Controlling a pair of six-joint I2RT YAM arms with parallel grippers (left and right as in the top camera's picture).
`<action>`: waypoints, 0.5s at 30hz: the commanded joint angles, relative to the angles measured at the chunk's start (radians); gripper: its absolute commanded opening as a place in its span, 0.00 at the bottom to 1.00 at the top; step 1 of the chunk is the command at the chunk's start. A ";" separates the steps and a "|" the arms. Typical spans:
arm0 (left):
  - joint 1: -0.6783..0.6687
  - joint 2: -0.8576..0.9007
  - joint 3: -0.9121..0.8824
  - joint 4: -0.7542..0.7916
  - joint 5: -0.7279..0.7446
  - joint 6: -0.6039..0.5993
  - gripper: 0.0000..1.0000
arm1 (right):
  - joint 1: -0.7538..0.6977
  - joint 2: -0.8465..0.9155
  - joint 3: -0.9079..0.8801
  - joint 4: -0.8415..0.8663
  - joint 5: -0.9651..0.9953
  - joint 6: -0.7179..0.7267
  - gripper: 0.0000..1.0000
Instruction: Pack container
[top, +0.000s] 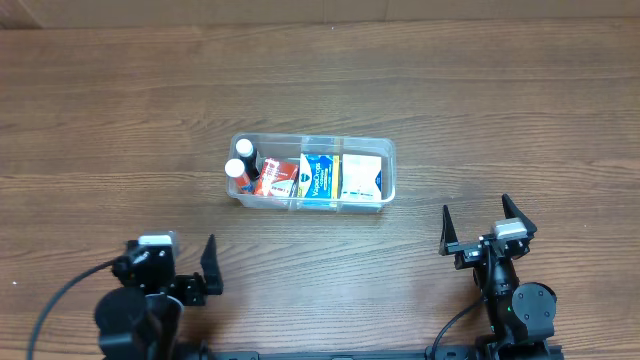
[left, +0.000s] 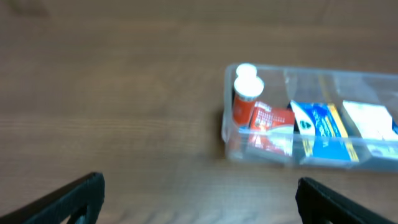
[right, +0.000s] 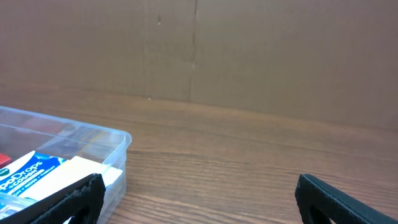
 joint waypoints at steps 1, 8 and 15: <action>-0.028 -0.143 -0.212 0.227 0.037 -0.051 1.00 | -0.002 -0.008 -0.011 0.006 -0.006 0.000 1.00; -0.034 -0.185 -0.491 0.772 -0.051 -0.077 1.00 | -0.002 -0.008 -0.011 0.006 -0.006 0.000 1.00; -0.035 -0.185 -0.520 0.695 -0.117 -0.225 1.00 | -0.002 -0.008 -0.011 0.006 -0.006 0.000 1.00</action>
